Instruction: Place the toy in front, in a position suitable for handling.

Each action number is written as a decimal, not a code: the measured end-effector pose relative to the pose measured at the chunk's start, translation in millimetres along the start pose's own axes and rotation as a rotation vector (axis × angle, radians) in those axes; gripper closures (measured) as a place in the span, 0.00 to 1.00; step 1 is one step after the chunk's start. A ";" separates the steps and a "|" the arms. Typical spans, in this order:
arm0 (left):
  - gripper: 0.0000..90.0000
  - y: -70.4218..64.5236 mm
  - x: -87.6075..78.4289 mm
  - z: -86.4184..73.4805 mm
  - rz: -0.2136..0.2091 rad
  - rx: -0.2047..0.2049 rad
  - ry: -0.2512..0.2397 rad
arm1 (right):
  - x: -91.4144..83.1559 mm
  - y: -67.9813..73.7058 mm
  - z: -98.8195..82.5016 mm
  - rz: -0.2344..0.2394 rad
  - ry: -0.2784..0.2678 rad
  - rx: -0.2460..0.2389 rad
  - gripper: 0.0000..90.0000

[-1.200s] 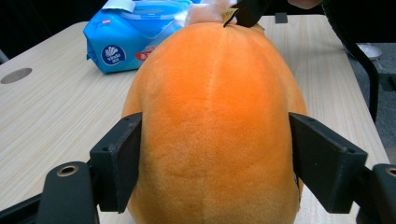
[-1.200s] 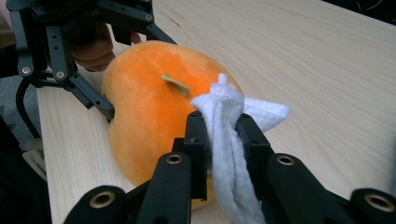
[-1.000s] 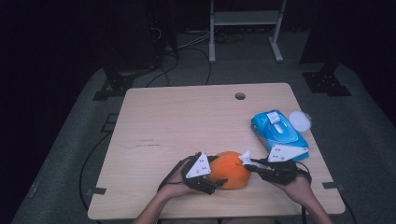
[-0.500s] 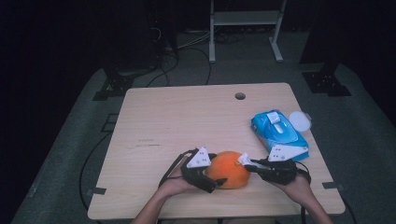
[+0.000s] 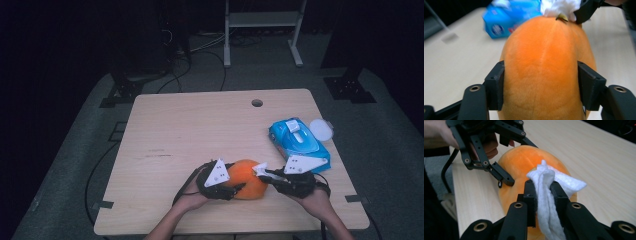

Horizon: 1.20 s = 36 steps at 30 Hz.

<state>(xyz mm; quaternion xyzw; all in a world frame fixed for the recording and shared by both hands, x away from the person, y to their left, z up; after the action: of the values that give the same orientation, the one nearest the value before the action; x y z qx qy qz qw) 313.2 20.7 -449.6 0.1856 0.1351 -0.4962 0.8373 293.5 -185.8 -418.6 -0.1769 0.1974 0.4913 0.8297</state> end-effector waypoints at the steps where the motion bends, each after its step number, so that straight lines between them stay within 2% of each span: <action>1: 0.39 0.0 0.8 0.6 0.036 0.039 -0.014 | -1.1 -2.9 1.0 -0.012 -0.010 0.005 0.86; 2: 0.39 -0.3 2.6 0.5 0.061 0.069 -0.020 | -1.0 -4.8 1.1 -0.015 -0.015 0.009 0.86; 5: 0.29 1.9 7.2 -4.8 0.004 0.016 0.019 | 4.8 -7.5 -4.6 -0.021 0.009 0.020 0.86; 7: 0.19 7.7 3.7 -6.6 -0.053 -0.087 0.017 | 9.0 -5.6 -8.4 -0.009 0.011 0.020 0.86; 10: 0.15 17.2 -2.4 -7.8 -0.089 -0.226 0.005 | 11.5 1.3 -6.8 -0.001 0.017 0.001 0.86; 11: 0.19 17.3 -2.3 -9.3 -0.087 -0.219 0.010 | 12.4 4.6 -5.0 0.003 0.019 -0.003 0.86; 12: 0.23 15.2 -1.3 -11.5 -0.077 -0.194 0.007 | 13.1 6.9 -3.6 0.007 0.021 -0.008 0.86; 15: 0.30 10.9 -1.4 -12.6 -0.085 -0.147 0.002 | 15.3 17.5 4.5 0.018 0.032 -0.063 0.86; 17: 0.32 7.6 -1.8 -12.6 -0.091 -0.099 0.010 | 13.0 20.2 12.9 0.020 -0.002 -0.073 0.86; 20: 0.33 4.6 -2.4 -13.0 -0.105 -0.064 0.014 | 10.1 15.2 18.1 -0.013 -0.034 -0.060 0.86; 23: 0.33 5.2 -4.0 -13.3 -0.117 -0.058 0.016 | 12.3 5.7 8.2 -0.038 -0.008 -0.047 0.86; 25: 0.32 8.0 -4.7 -12.7 -0.124 -0.070 0.018 | 11.0 0.3 -0.8 -0.033 -0.007 -0.018 0.86; 29: 0.31 9.5 -3.9 -13.9 -0.127 -0.103 0.005 | 2.6 -3.6 -6.3 -0.062 0.015 -0.018 0.86; 32: 0.32 5.6 -2.4 -12.3 -0.116 -0.073 0.016 | 3.5 -0.5 -3.7 -0.059 0.012 -0.022 0.86; 36: 0.32 -1.2 -2.2 -11.1 -0.112 -0.005 0.034 | 14.7 13.9 9.2 -0.018 0.000 -0.067 0.86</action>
<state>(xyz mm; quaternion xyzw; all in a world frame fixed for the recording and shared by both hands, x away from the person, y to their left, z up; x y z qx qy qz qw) 310.7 26.8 -458.9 0.1841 0.1608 -0.5388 0.8062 289.1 -164.1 -419.4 -0.2063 0.1796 0.4902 0.8276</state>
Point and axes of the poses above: each handheld gripper's, and its own axes: x roughly forward along the jaws, z roughly out of its top, y roughly to its left, the point moved 4 cm from there along x, roughly forward along the jaws, and after that the axes turned 6 degrees about -x, right-handed, at the moved point
